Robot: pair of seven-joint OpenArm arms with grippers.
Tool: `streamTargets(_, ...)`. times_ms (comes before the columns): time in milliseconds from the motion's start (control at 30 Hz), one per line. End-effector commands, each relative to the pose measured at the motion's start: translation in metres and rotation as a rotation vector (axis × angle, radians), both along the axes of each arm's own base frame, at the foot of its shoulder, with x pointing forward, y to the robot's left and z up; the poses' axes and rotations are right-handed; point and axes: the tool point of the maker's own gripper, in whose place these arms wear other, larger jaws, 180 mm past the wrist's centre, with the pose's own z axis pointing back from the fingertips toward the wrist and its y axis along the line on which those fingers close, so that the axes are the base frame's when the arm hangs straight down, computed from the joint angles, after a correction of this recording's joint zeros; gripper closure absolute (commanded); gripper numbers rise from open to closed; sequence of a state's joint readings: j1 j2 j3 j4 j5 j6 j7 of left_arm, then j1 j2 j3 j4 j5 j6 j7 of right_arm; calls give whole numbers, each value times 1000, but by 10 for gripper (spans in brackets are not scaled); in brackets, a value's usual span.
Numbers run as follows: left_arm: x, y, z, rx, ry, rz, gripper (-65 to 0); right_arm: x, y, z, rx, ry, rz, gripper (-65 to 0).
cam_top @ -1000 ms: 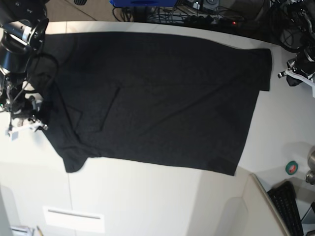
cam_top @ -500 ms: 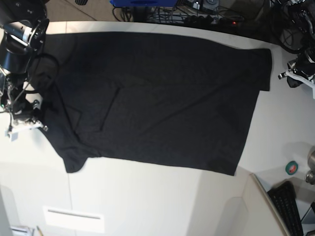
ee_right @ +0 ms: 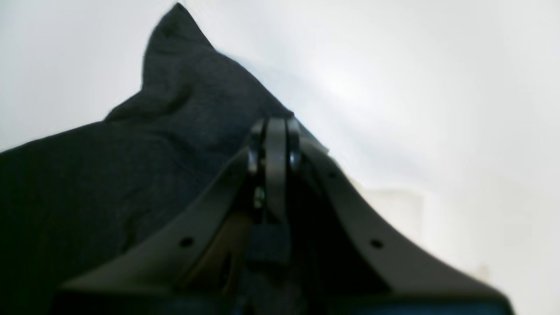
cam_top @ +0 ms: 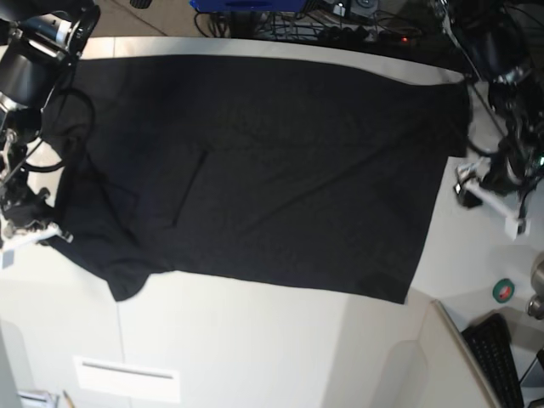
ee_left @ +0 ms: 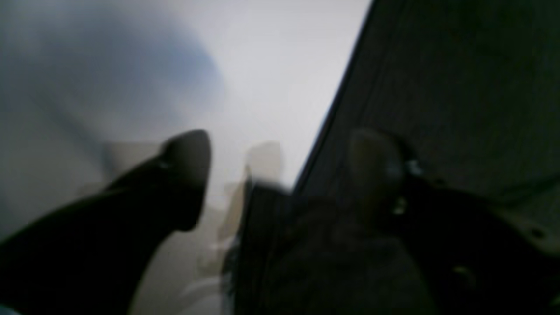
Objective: Layout the t-shirt on the table in an organized manner, then fold the t-shirt properly
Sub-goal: 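Grasp the shirt edge with the left gripper and fold toward the right gripper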
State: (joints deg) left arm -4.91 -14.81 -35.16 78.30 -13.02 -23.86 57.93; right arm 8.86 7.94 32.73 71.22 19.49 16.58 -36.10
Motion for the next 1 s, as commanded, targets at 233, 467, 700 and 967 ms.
streamTargets(233, 67, -14, -23, -30, -18, -25, -546, 8, -3, 52, -77, -109, 24, 0)
streamTargets(467, 69, -32, -58, -140, 2, 3, -477, 7, -2, 62, -95, -134, 28, 0)
streamTargets(700, 65, -50, -68, -150, 29, -33, -375, 7, 0, 60, -91, -129, 30, 0)
streamTargets(967, 59, -50, -72, -131, 47, -54, 0, 4, -1, 57, -92, -120, 30, 0)
